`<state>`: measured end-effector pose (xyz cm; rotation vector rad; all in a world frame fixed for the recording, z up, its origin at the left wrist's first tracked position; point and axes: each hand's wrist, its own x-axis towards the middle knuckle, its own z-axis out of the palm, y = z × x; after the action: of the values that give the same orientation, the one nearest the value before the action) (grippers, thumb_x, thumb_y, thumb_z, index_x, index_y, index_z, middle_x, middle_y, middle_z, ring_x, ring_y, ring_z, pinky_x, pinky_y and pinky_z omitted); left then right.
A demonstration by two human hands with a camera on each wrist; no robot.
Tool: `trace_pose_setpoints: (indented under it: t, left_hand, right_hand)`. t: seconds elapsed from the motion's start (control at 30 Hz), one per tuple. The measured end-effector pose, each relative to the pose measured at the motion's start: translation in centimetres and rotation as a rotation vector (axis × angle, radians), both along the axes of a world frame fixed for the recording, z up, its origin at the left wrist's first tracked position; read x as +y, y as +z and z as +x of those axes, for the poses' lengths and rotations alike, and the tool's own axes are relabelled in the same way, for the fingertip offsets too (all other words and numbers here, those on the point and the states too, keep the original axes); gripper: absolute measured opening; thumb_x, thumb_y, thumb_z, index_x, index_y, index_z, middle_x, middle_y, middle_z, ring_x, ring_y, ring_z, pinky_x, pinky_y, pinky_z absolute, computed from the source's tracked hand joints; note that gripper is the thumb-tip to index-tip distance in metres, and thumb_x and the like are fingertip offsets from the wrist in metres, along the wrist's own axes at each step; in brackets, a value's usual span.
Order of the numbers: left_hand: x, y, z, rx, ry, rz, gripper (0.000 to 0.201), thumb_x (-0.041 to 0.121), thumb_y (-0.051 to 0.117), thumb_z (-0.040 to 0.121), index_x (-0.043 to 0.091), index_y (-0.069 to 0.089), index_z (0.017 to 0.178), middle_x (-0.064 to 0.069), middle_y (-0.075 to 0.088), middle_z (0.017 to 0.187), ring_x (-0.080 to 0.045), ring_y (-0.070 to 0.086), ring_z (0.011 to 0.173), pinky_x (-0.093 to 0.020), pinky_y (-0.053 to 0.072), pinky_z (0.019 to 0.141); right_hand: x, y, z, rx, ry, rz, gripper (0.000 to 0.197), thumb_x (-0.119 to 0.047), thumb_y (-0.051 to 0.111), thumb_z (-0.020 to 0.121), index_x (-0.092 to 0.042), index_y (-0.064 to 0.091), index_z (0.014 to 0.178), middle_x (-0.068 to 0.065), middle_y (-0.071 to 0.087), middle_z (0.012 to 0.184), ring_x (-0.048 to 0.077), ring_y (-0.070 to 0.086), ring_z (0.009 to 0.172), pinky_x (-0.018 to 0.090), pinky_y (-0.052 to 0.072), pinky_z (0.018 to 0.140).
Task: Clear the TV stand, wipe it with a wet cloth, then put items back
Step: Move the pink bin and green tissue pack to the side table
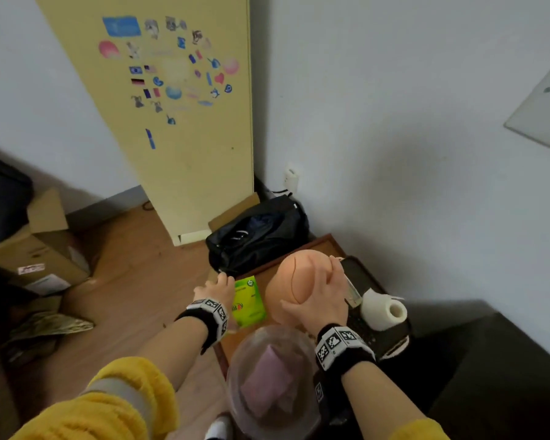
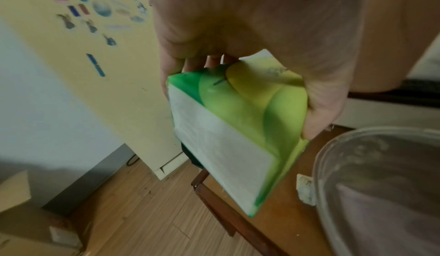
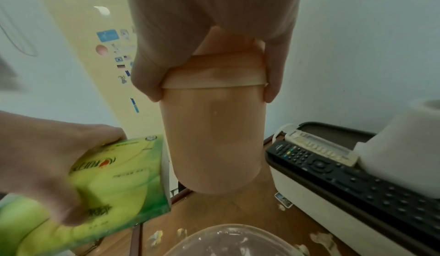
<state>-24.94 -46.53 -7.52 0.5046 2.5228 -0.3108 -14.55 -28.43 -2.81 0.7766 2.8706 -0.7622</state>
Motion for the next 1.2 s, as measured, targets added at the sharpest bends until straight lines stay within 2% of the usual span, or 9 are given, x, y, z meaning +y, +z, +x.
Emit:
trace_pose_setpoints:
  t: [0.2,0.37,0.5,0.6,0.77,0.87,0.97,1.07,1.2]
  left_hand:
    - [-1.4,-6.1,-3.6,-0.067,-0.135,-0.088,0.111,0.054,0.083,0.055,0.013,0.024,0.139,-0.005,0.03,0.139,-0.033,0.045,0.12,-0.049,0.045,0.089]
    - [-1.8,-10.9,-5.5,-0.096,-0.119,-0.097,0.111,0.058,0.081,0.055,0.012,0.025,0.138,-0.005,0.034,0.134,-0.033,0.048,0.116,-0.046,0.047,0.083]
    - [-1.7,-13.7,-6.2,-0.101,-0.084,-0.071,0.111,0.059,0.079,0.055,0.012,0.025,0.139,-0.005,0.036,0.133,-0.032,0.049,0.115,-0.047,0.048,0.085]
    - [-1.8,-15.2,-6.1,-0.088,-0.089,-0.078,0.111,0.058,0.079,0.057,0.011,0.022,0.14,-0.006,0.033,0.136,-0.032,0.047,0.118,-0.048,0.045,0.09]
    - [-2.3,-16.8,-6.0,-0.071,-0.144,-0.068,0.119,0.055,0.076,0.065,0.008,0.006,0.149,-0.009,0.018,0.151,-0.034,0.032,0.135,-0.051,0.03,0.109]
    - [-2.4,-15.6,-5.7,-0.067,-0.149,-0.075,0.104,0.044,0.066,0.083,0.006,-0.004,0.15,-0.01,0.006,0.157,-0.036,0.021,0.141,-0.051,0.022,0.114]
    - [-1.9,-13.0,-5.6,-0.056,-0.227,-0.062,0.09,0.04,0.058,0.09,0.007,0.0,0.151,-0.012,0.007,0.157,-0.037,0.024,0.14,-0.048,0.025,0.113]
    - [-1.4,-9.1,-4.6,-0.103,-0.287,-0.06,0.089,0.04,0.062,0.086,0.015,0.007,0.151,-0.012,0.008,0.157,-0.033,0.029,0.138,-0.045,0.033,0.109]
    - [0.2,-2.9,-2.5,-0.115,-0.33,0.007,0.075,0.03,0.055,0.09,0.02,0.011,0.15,-0.007,0.015,0.155,-0.032,0.034,0.135,-0.044,0.039,0.103]
  right_hand:
    - [-1.3,-7.1,-5.1,-0.043,-0.028,-0.011,0.102,-0.052,0.078,0.063,-0.04,0.013,0.14,-0.004,-0.003,0.151,0.03,0.008,0.14,0.047,0.041,0.1]
    - [-1.7,-12.3,-7.1,-0.083,-0.007,-0.009,0.102,-0.051,0.078,0.061,-0.04,0.016,0.141,-0.002,0.0,0.151,0.031,0.014,0.137,0.044,0.041,0.101]
    - [-1.9,-14.6,-8.2,-0.096,0.014,-0.002,0.1,-0.051,0.076,0.062,-0.041,0.016,0.141,-0.003,-0.003,0.15,0.031,0.009,0.138,0.045,0.042,0.099]
    - [-2.3,-15.8,-8.0,-0.098,0.029,0.0,0.1,-0.05,0.078,0.062,-0.044,0.014,0.139,-0.007,-0.009,0.147,0.03,0.005,0.139,0.045,0.042,0.1]
    - [-2.6,-17.0,-7.5,-0.089,0.088,0.029,0.101,-0.047,0.079,0.063,-0.043,0.012,0.138,0.002,-0.006,0.149,0.035,0.005,0.138,0.045,0.037,0.104]
    - [-2.9,-16.3,-7.0,-0.207,0.132,0.029,0.103,-0.044,0.076,0.069,-0.045,0.0,0.139,0.002,-0.012,0.151,0.039,-0.002,0.14,0.055,0.028,0.111]
    - [-2.5,-14.0,-6.5,-0.303,0.138,-0.05,0.099,-0.044,0.071,0.075,-0.049,-0.001,0.142,-0.007,-0.018,0.154,0.039,-0.011,0.143,0.062,0.019,0.111]
    - [-1.8,-10.6,-4.9,-0.349,0.125,-0.046,0.087,-0.046,0.062,0.081,-0.043,0.004,0.145,-0.008,-0.013,0.156,0.037,-0.01,0.144,0.06,0.012,0.114]
    - [0.1,-4.7,-1.5,-0.381,0.065,-0.038,0.068,-0.036,0.055,0.086,-0.035,0.022,0.146,-0.004,-0.002,0.158,0.03,-0.007,0.145,0.051,0.002,0.117]
